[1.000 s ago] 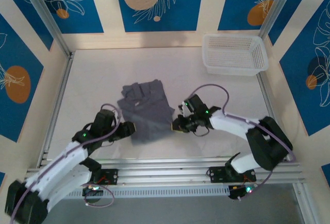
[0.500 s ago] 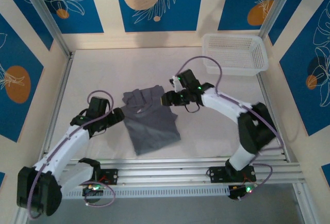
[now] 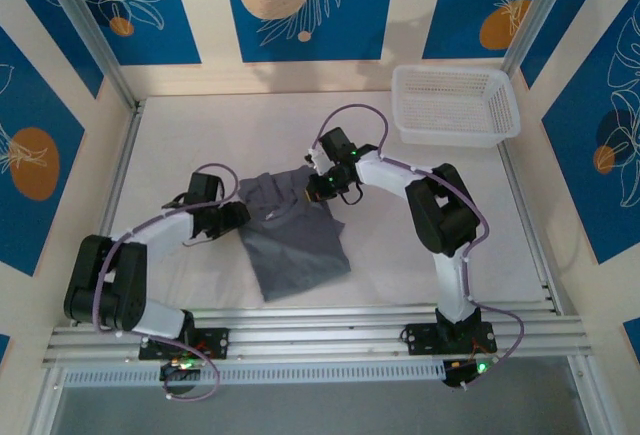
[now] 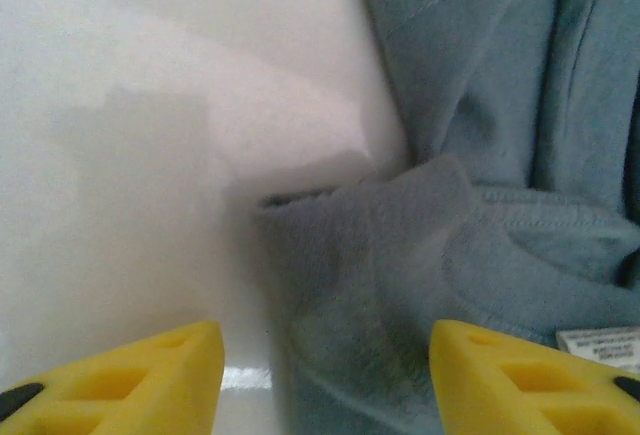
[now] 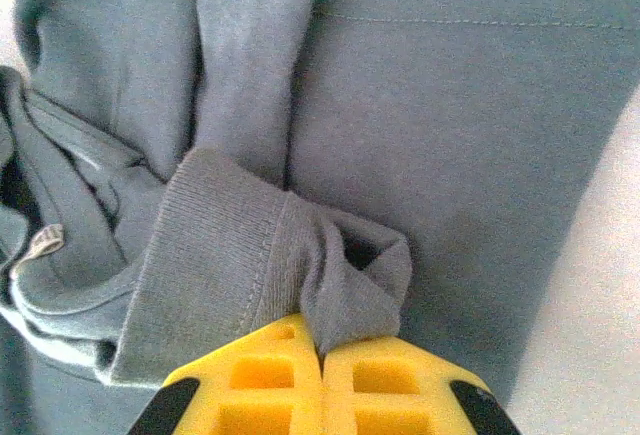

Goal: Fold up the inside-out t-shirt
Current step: Smooth out the T-shirt at the center of the table.

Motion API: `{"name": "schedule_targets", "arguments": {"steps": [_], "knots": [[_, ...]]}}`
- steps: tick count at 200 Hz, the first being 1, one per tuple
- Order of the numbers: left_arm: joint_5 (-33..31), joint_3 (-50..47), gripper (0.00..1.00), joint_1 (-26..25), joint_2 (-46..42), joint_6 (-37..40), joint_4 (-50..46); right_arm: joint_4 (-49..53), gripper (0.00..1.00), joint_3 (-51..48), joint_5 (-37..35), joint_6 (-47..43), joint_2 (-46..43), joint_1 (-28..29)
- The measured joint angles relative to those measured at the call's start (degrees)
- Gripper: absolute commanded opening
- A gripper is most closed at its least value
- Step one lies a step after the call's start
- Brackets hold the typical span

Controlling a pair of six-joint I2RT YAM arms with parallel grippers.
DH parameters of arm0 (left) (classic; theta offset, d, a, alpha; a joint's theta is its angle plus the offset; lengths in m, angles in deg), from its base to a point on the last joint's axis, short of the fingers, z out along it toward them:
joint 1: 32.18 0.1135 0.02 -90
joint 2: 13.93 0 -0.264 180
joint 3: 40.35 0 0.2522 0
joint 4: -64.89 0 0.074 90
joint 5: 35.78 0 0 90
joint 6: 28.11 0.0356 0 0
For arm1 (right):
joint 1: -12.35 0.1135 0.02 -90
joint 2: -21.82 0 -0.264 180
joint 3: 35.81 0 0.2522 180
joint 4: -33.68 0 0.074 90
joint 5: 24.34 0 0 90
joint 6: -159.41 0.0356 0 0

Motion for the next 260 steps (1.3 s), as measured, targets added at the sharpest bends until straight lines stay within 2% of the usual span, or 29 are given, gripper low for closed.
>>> {"name": "schedule_targets", "arguments": {"steps": [29, 43, 51, 63, 100, 140, 158, 178, 204, 228, 250, 260], "knots": [[-0.2, 2.1, 0.43, 0.5, 2.6, 0.2, 1.4, -1.3, 0.0, -4.2, 2.3, 0.8, -3.9, -0.4], [-0.2, 2.9, 0.33, 0.7, 3.8, 0.4, 2.3, -1.7, 0.0, -6.3, 3.5, 1.5, -6.4, -0.5], [0.1, 3.2, 0.22, 0.9, 4.6, 0.3, 3.1, -2.2, 0.0, -7.2, 4.2, 1.9, -7.6, -0.6], [1.0, 3.6, 0.0, 1.0, 6.0, 0.5, 3.9, -2.9, 0.0, -8.3, 5.0, 2.8, -9.3, -0.7], [4.3, 3.9, 0.0, 1.1, 6.3, 0.7, 4.1, -4.4, 0.0, -11.7, 6.3, 5.0, -14.6, -0.8], [5.4, 4.3, 0.0, 1.1, -7.6, 0.3, 1.9, -6.5, 0.0, -15.8, 6.1, 8.1, -24.3, -1.9], [3.5, 7.4, 0.0, 1.1, -9.4, 0.8, 1.4, -8.0, 0.0, -14.3, 6.4, 9.6, -24.5, -4.2], [0.7, 11.1, 0.0, 1.1, -6.3, 1.5, 2.5, -9.5, 0.0, -10.4, 6.3, 10.5, -20.8, -6.3], [-3.6, 14.4, 0.0, 1.1, 3.1, 1.8, 5.8, -11.2, 0.01, -4.0, 5.6, 10.8, -11.9, -6.8], [-4.9, 15.0, 0.0, 1.2, 11.2, 2.6, 8.8, -12.3, 0.05, 0.3, 4.4, 11.0, -3.0, -6.9], [-5.0, 18.1, 0.04, 1.2, 17.4, 3.9, 10.7, -11.3, 0.07, 5.7, 3.5, 11.1, 4.8, -7.2], [-5.3, 20.3, 0.09, 1.2, 19.3, 4.7, 11.2, -10.2, 0.11, 8.9, 2.8, 11.0, 8.0, -7.4]]}}
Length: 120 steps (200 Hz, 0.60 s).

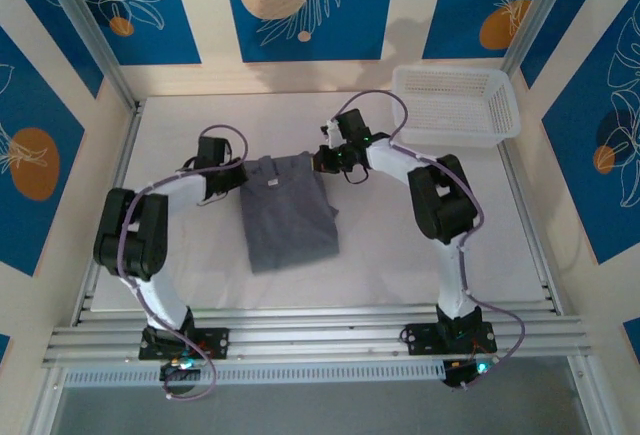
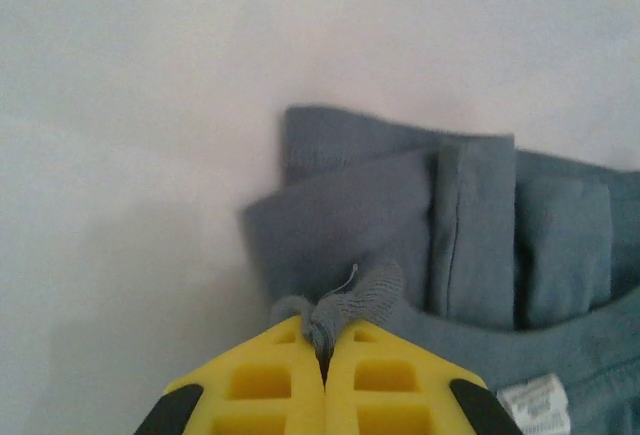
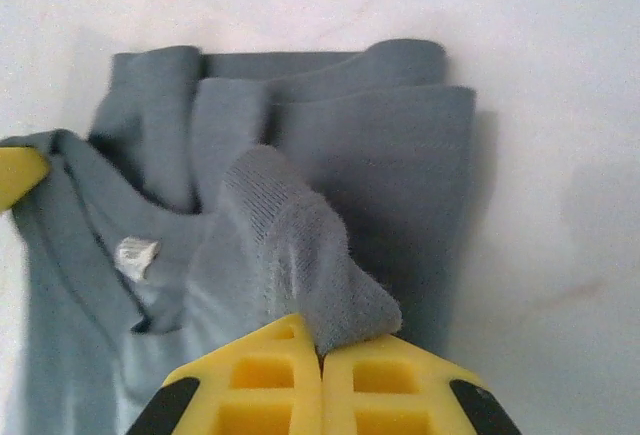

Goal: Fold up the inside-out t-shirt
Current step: Smooth out the T-shirt at the center of the table.

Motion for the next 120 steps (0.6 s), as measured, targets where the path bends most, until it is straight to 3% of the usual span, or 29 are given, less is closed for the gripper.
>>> {"name": "schedule_targets", "arguments": {"steps": [20, 51, 75, 90, 120], "knots": [[-1.0, 5.3, 0.21, 0.0, 2.8, 1.6, 0.9, 2.1, 0.32, 5.5, -1.5, -1.1, 3.7, -0.2], [-2.4, 14.7, 0.48, 0.0, 7.8, 3.9, 1.1, 7.1, 0.49, 16.7, -2.1, -2.0, 8.2, -1.0], [-3.3, 15.3, 0.67, 0.0, 8.8, 5.1, 1.4, 11.2, 0.63, 20.5, -2.6, -3.7, 9.0, -1.5], [-4.0, 12.8, 0.7, 0.1, 7.1, 6.3, 1.6, 12.3, 0.73, 19.1, -2.8, -4.5, 7.9, -1.9], [-6.1, 5.7, 0.7, 0.6, 0.5, 6.6, 0.7, 12.3, 0.74, 9.4, -1.4, -6.1, 3.1, -2.6]]}}
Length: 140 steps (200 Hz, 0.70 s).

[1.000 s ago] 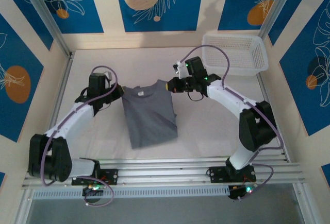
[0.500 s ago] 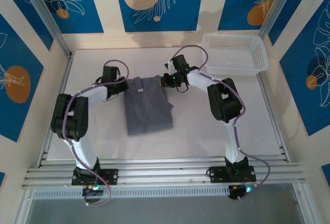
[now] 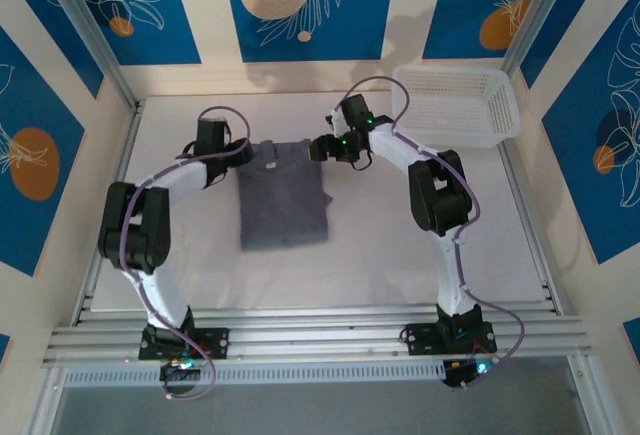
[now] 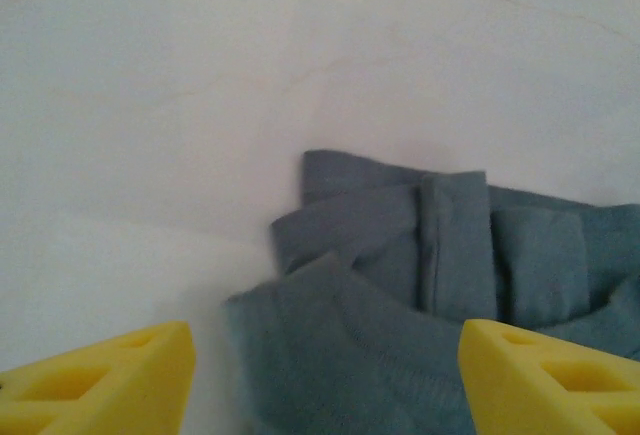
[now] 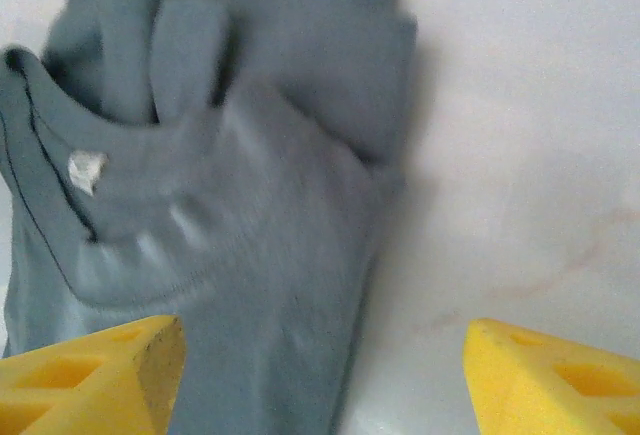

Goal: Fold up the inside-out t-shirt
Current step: Smooth out the T-shirt at the center of the table, then fold the T-shirt at the center of the table.

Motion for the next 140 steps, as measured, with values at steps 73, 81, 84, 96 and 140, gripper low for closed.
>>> {"name": "schedule_targets", "arguments": {"steps": [73, 81, 84, 96, 140], "knots": [[4.9, 2.2, 0.69, 0.9, 7.0, -1.8, -0.8, -0.6, 0.69, 6.0, 5.7, 2.2, 7.8, 0.3], [5.4, 2.7, 0.69, 0.9, 8.5, -2.3, -0.8, -0.1, 0.68, 8.2, 6.6, 2.8, 9.4, 0.3], [5.6, 2.8, 0.69, 0.9, 9.0, -2.6, -0.8, -0.2, 0.68, 8.9, 6.7, 3.0, 9.8, 0.4], [6.6, 3.1, 0.69, 0.9, 10.3, -3.5, -0.6, -0.4, 0.66, 11.4, 7.1, 3.7, 11.4, 0.4], [12.2, 4.6, 0.67, 1.2, 12.6, -7.4, 4.1, 1.0, 0.57, 19.0, 8.7, 6.0, 16.5, 1.3]]}}
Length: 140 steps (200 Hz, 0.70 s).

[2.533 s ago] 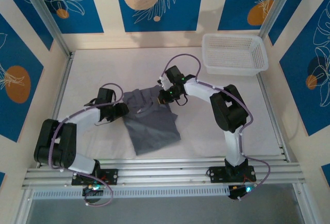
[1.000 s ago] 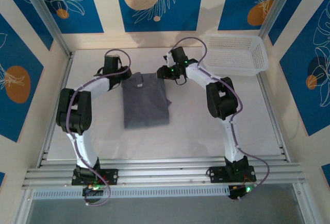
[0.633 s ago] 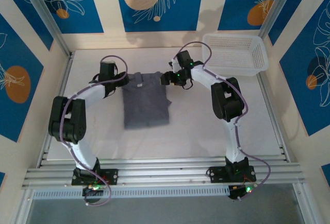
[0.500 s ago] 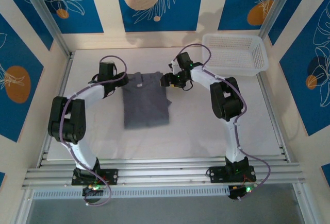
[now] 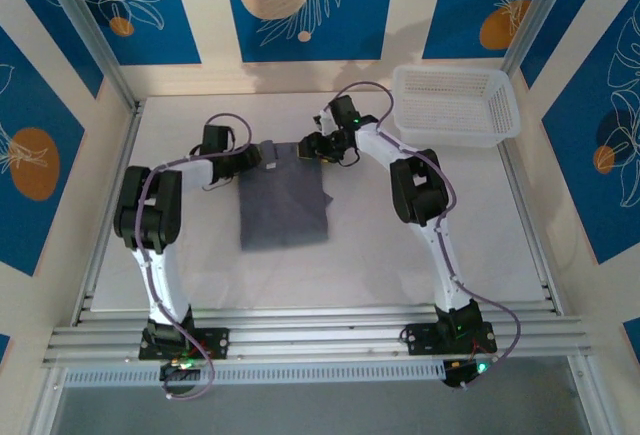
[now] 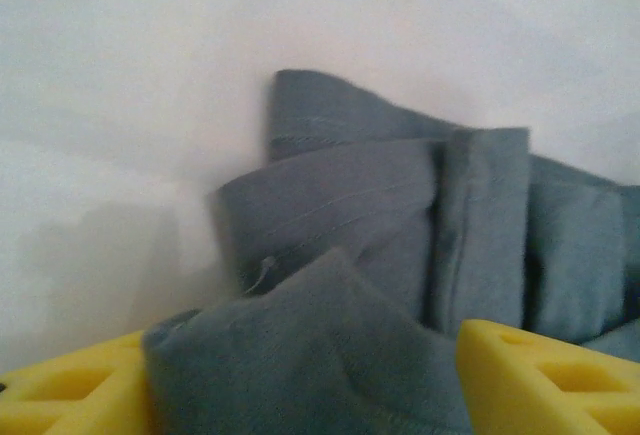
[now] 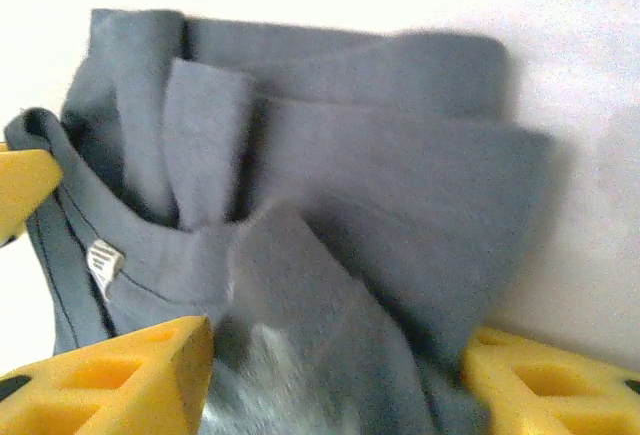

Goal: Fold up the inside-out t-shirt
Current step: Fold the T-shirt at the center of the table.

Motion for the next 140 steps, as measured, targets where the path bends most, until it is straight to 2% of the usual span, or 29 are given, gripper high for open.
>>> {"name": "schedule_targets", "arguments": {"steps": [47, 83, 103, 115, 140], "knots": [[3.1, 2.4, 0.58, 0.1, 3.0, -4.9, 3.7, 1.0, 0.3, 3.1, 1.4, 1.8, 2.4, 1.1], [5.2, 4.3, 0.38, -0.2, 5.7, -7.0, 6.1, 2.3, 0.18, 3.5, 2.5, 1.9, 3.1, 1.6], [5.6, 6.6, 0.17, -0.2, 7.3, -6.8, 4.8, 2.8, 0.11, 3.5, 3.0, 1.8, 3.1, 1.7], [5.7, 7.7, 0.0, -0.3, 8.2, -6.9, 3.9, 3.3, 0.02, 3.5, 3.2, 1.7, 3.1, 1.7], [6.3, 7.9, 0.0, -0.5, 8.4, -7.3, 3.1, 4.5, 0.0, 3.8, 3.8, 1.4, 3.1, 1.7]]}}
